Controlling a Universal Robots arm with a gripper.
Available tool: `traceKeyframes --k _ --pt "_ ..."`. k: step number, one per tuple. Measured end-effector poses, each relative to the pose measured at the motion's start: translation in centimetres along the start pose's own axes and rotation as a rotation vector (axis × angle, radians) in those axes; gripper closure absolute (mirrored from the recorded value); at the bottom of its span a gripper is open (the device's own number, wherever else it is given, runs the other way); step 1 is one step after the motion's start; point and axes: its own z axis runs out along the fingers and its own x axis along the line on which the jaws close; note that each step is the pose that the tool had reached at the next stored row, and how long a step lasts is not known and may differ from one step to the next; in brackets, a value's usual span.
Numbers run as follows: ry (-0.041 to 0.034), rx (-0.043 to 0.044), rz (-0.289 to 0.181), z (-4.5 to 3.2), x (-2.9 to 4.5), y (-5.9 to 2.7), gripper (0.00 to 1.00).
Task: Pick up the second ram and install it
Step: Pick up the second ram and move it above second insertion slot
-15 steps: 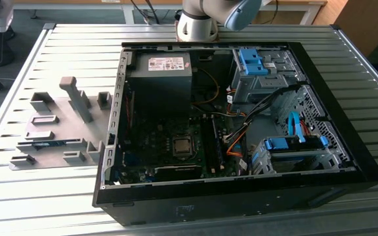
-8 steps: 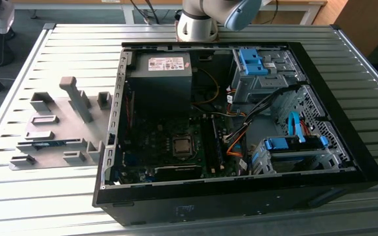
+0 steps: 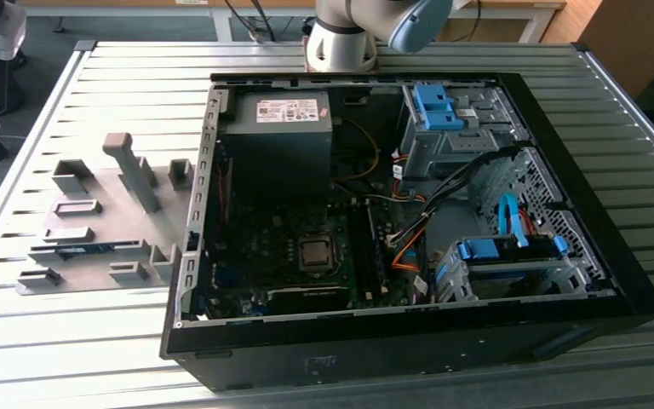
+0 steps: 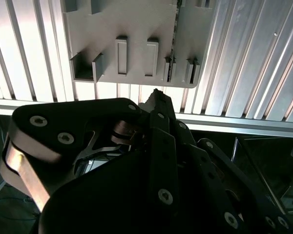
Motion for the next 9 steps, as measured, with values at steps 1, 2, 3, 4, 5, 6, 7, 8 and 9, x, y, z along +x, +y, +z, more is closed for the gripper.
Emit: traceKeyframes --k 1,2,3,4,5,6,7,8,9 --pt "0.0 0.0 0.0 0.02 0.0 0.0 0.89" --pt "0.0 0.0 0.0 0.03 0.0 0.0 0.89" --pt "0.0 0.0 0.0 0.05 0.0 0.0 0.89" --pt "0.0 0.0 0.0 0.07 0.0 -0.01 0.89" --pt "0.0001 -0.0001 0.0 0.08 0.0 0.0 0.89" --pt "0.0 0.0 0.0 0.11 0.0 0.0 0.89" --pt "0.0 0.0 0.0 0.12 0.0 -0.01 0.89" --pt "0.0 0.0 0.0 0.14 0.0 -0.01 0.89" --pt "0.0 0.0 0.0 0.16 0.0 -0.01 0.89"
